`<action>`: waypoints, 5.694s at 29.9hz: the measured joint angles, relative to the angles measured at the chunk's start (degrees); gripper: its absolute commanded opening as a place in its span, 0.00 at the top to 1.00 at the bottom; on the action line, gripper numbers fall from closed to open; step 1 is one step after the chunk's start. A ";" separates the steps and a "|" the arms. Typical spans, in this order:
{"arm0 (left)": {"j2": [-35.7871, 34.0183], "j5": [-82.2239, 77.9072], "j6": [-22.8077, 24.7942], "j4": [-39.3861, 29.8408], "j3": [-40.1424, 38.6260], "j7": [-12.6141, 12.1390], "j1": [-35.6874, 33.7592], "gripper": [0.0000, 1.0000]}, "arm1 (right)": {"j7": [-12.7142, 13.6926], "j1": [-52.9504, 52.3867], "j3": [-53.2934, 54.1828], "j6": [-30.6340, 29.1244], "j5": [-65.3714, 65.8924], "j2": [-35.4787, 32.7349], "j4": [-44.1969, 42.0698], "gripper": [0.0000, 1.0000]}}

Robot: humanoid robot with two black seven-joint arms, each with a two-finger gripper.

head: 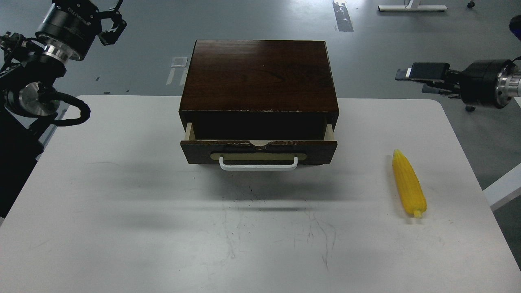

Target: Put corn in drawer with both arms

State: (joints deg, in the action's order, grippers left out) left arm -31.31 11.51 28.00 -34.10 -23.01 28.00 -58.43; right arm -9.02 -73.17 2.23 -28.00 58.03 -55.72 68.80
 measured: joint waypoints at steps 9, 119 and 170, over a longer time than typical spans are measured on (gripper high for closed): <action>-1.13 -0.03 0.00 0.13 -2.68 0.00 3.47 0.02 | 5.20 5.06 -5.09 0.00 3.65 4.00 -1.75 0.00; -9.72 -0.78 0.00 -0.38 -2.39 0.00 2.72 0.02 | -2.96 -15.68 1.73 11.47 28.12 31.39 -2.96 0.00; -3.01 0.15 0.00 5.18 -8.49 0.00 2.53 0.02 | -3.42 13.30 29.76 0.01 -82.19 24.58 -35.75 0.00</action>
State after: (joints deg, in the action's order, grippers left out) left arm -34.32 11.66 28.00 -28.92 -31.50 28.00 -55.90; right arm -12.44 -59.87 31.99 -27.99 -24.15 -31.14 33.05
